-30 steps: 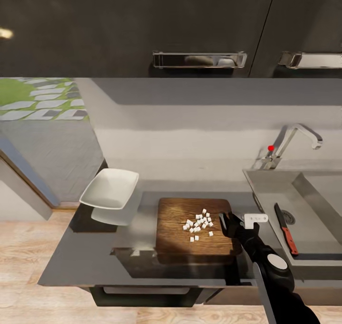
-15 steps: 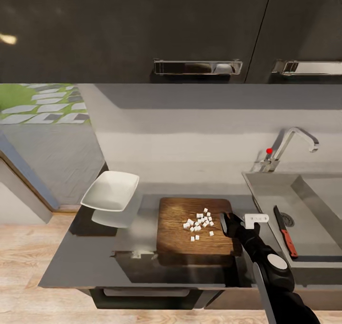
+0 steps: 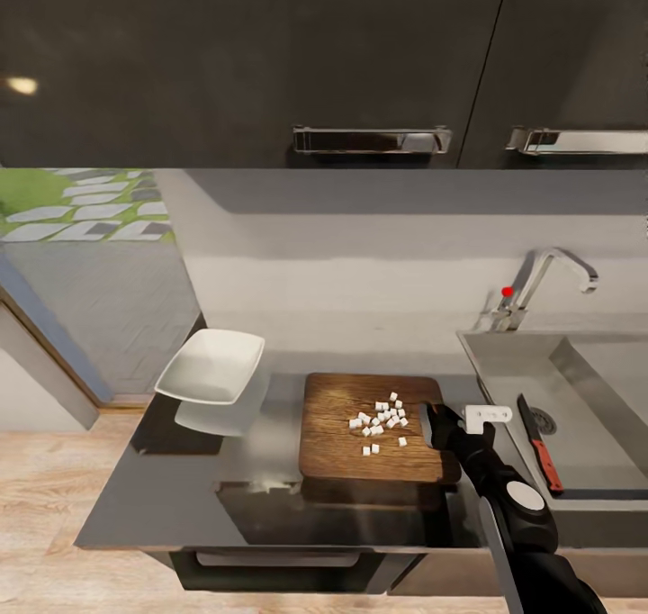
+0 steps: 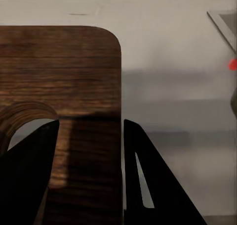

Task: In the kitchen, take the Vidalia onion out of the sink, dice it on the chopping board with the paring knife, put the diced onion into the bowl on the countertop, then place both the paring knife and the chopping board into the sink.

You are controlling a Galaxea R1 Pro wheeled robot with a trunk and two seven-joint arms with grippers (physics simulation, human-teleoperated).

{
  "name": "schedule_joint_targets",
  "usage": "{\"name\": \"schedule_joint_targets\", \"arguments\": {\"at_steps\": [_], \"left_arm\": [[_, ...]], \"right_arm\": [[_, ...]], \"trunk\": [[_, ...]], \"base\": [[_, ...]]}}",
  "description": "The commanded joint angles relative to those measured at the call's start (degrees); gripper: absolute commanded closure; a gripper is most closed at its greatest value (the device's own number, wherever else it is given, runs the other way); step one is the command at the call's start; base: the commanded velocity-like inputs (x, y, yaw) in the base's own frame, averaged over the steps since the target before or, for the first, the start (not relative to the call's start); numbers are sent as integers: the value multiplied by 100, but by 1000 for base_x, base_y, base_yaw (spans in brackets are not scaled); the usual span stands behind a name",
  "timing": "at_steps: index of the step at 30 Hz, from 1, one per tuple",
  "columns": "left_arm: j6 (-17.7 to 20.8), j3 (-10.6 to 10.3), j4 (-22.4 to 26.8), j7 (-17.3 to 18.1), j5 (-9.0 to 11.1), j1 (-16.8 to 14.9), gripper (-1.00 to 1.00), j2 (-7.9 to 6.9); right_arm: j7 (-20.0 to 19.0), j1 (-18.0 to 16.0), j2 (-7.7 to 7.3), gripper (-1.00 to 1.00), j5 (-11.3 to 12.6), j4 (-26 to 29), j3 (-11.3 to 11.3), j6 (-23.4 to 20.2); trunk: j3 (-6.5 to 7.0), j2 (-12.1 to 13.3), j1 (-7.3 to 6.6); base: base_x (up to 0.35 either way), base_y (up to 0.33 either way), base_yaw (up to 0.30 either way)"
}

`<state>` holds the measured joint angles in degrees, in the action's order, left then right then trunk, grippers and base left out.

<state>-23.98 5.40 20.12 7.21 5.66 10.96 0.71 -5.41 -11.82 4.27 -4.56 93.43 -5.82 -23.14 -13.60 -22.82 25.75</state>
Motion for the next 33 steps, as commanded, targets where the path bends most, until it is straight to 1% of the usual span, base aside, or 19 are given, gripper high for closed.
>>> {"name": "schedule_joint_targets", "arguments": {"at_steps": [1, 7, 13, 19, 26, 33], "left_arm": [[8, 31, 9, 60, 59, 2, -100, 4], [8, 31, 9, 59, 59, 3, -100, 1], [8, 31, 9, 60, 59, 2, -100, 1], [8, 31, 9, 60, 59, 3, -100, 3], [8, 31, 9, 61, 59, 3, -100, 4], [8, 31, 9, 61, 59, 3, -100, 6]], "right_arm": [[-58, -4, 9, 100, -45, 9, -16, -31], [-57, -4, 12, 100, -45, 9, -16, -33], [-57, -4, 7, 100, -45, 9, -16, -33], [62, -4, 4, 100, -45, 9, -16, -33], [71, -4, 3, 100, -45, 9, -16, -33], [74, -4, 1, 100, -45, 9, -16, -33]], "trunk": [[0, -10, 4], [53, -10, 4], [107, -10, 4], [161, -10, 4], [224, -10, 4], [287, -10, 4]], "base": [[0, 0, 0], [0, 36, 0], [0, 255, 0], [0, 268, 0], [0, 244, 0], [0, 29, 0]]}}
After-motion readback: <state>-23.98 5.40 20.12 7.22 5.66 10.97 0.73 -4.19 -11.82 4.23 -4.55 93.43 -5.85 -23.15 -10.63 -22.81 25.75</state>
